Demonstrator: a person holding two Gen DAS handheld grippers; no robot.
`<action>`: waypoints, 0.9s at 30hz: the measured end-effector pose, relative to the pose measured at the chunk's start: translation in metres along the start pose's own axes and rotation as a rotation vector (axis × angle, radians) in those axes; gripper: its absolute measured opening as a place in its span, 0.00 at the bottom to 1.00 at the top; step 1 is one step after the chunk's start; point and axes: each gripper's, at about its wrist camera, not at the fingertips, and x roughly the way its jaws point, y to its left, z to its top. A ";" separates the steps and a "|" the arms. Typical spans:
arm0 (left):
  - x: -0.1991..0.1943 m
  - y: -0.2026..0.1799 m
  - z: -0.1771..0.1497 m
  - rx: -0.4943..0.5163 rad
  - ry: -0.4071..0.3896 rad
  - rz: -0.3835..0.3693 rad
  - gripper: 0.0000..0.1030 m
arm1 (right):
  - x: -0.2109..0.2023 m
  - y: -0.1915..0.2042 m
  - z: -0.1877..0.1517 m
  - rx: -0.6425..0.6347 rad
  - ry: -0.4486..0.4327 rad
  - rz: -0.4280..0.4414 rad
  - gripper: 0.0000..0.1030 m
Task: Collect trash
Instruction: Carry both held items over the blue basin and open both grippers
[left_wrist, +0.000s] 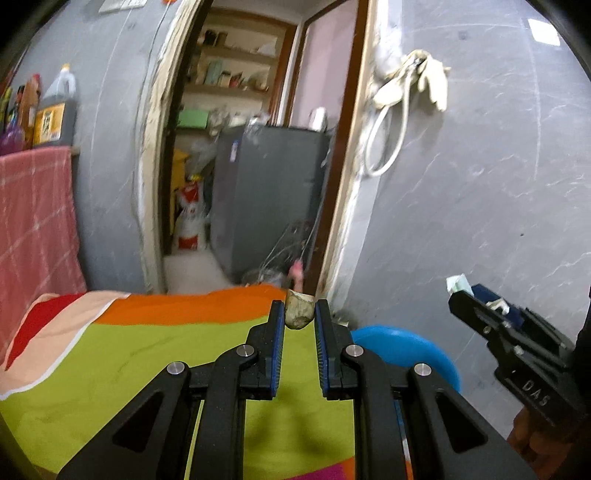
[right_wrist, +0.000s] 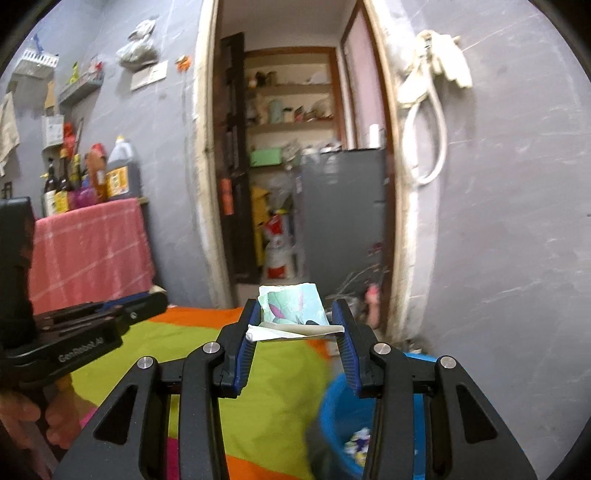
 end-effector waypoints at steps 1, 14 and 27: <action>0.001 -0.010 0.001 0.004 -0.020 -0.011 0.13 | -0.003 -0.007 0.000 0.006 -0.012 -0.017 0.37; 0.059 -0.087 -0.009 0.065 -0.002 -0.117 0.13 | -0.013 -0.085 -0.024 0.055 -0.022 -0.154 0.37; 0.115 -0.102 -0.031 0.065 0.155 -0.159 0.13 | 0.019 -0.119 -0.062 0.146 0.093 -0.179 0.37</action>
